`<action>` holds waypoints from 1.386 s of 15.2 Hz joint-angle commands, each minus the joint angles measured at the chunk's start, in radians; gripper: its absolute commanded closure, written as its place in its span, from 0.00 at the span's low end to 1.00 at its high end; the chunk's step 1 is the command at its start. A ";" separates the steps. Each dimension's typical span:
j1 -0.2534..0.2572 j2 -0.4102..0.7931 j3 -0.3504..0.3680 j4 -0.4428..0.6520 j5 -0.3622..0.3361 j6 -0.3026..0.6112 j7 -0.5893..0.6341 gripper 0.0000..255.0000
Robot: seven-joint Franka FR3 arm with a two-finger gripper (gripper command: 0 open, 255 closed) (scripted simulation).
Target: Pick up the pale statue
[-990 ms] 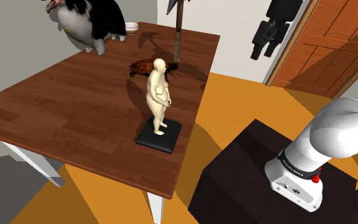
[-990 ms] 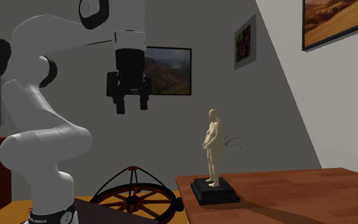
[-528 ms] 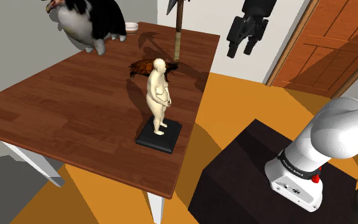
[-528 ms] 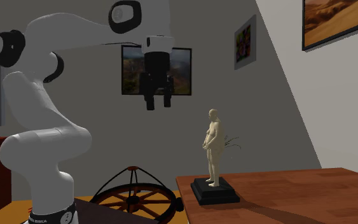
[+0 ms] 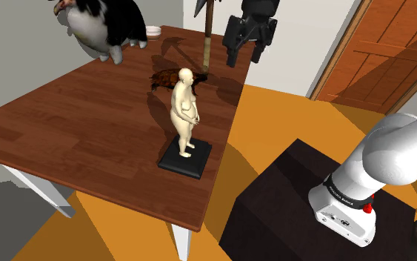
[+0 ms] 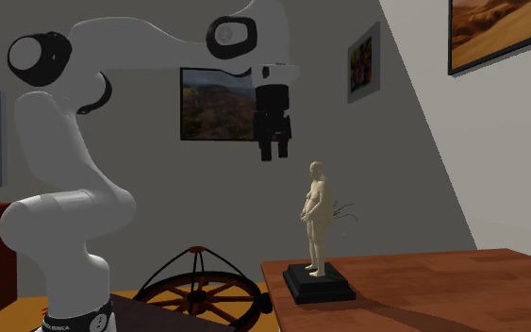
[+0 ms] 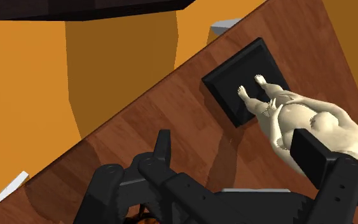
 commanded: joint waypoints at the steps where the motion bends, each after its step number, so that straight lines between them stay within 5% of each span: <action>1: 0.003 0.060 0.041 0.060 -0.008 0.012 0.048 0.00; 10: 0.030 0.390 0.216 0.394 -0.147 0.027 0.275 0.00; 20: 0.034 0.381 0.217 0.283 -0.143 0.130 0.272 0.00; 21: 0.034 0.383 0.217 0.285 -0.144 0.130 0.272 1.00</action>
